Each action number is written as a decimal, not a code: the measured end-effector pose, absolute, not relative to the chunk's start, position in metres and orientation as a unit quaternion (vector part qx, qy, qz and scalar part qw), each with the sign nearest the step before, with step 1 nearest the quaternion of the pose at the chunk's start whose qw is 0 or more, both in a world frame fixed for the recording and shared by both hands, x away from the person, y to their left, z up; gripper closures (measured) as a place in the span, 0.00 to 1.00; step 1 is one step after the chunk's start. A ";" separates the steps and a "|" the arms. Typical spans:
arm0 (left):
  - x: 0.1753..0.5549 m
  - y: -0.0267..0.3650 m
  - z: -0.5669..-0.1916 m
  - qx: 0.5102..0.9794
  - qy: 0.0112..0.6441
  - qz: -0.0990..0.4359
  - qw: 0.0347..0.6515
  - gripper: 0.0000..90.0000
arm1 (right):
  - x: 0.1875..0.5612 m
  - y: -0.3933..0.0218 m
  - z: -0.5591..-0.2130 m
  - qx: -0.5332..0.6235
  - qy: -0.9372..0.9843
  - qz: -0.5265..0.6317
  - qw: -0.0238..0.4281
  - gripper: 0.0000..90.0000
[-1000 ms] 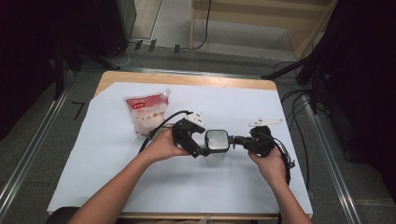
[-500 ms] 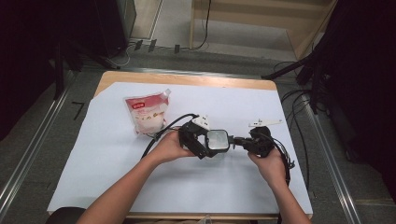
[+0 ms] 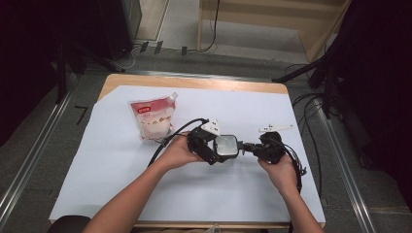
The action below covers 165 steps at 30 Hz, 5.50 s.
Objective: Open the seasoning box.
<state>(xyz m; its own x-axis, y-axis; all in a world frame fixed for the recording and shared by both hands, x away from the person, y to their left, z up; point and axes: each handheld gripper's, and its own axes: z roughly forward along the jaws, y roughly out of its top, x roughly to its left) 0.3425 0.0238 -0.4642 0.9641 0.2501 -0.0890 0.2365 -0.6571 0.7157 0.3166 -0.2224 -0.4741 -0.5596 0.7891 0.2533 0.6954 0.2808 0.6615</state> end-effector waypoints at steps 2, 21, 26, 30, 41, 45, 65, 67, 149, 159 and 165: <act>0.341 0.023 -0.462 0.913 0.128 0.018 0.387 0.17 | 0.317 -0.222 -0.474 0.466 0.797 0.379 0.061 1.00; 0.339 0.022 -0.454 0.918 0.114 0.026 0.378 0.19 | 0.316 -0.221 -0.476 0.465 0.800 0.376 0.057 1.00; 0.339 0.021 -0.453 0.920 0.116 0.024 0.374 0.19 | 0.316 -0.221 -0.475 0.466 0.799 0.375 0.056 1.00; 0.339 0.021 -0.451 0.921 0.118 0.023 0.370 0.19 | 0.316 -0.221 -0.476 0.465 0.800 0.376 0.056 1.00; 0.339 0.019 -0.448 0.922 0.115 0.024 0.368 0.20 | 0.316 -0.221 -0.475 0.466 0.799 0.376 0.054 1.00; 0.339 0.019 -0.446 0.921 0.117 0.026 0.371 0.20 | 0.316 -0.221 -0.475 0.465 0.799 0.377 0.053 1.00; 0.338 0.004 -0.420 0.913 0.116 0.029 0.391 0.20 | 0.315 -0.222 -0.475 0.461 0.800 0.381 0.049 1.00; 0.339 0.002 -0.419 0.912 0.119 0.029 0.392 0.20 | 0.315 -0.222 -0.475 0.461 0.800 0.381 0.048 1.00; 0.337 -0.019 -0.401 0.913 0.083 -0.006 0.400 0.16 | 0.304 -0.231 -0.466 0.453 0.793 0.404 0.046 0.97; 0.337 0.005 -0.391 0.906 0.110 -0.013 0.409 0.20 | 0.280 -0.235 -0.455 0.443 0.793 0.415 0.043 0.80; 0.333 0.024 -0.384 0.906 0.114 -0.012 0.407 0.37 | 0.264 -0.224 -0.453 0.423 0.805 0.414 0.030 0.75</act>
<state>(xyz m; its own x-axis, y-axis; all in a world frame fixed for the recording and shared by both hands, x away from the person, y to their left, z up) 0.3325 0.0238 -0.3844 0.9735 0.1976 -0.1151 0.2173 -0.6428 0.7346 0.2642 -0.2244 -0.4529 -0.6399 0.7067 0.3019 0.6565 0.2986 0.6927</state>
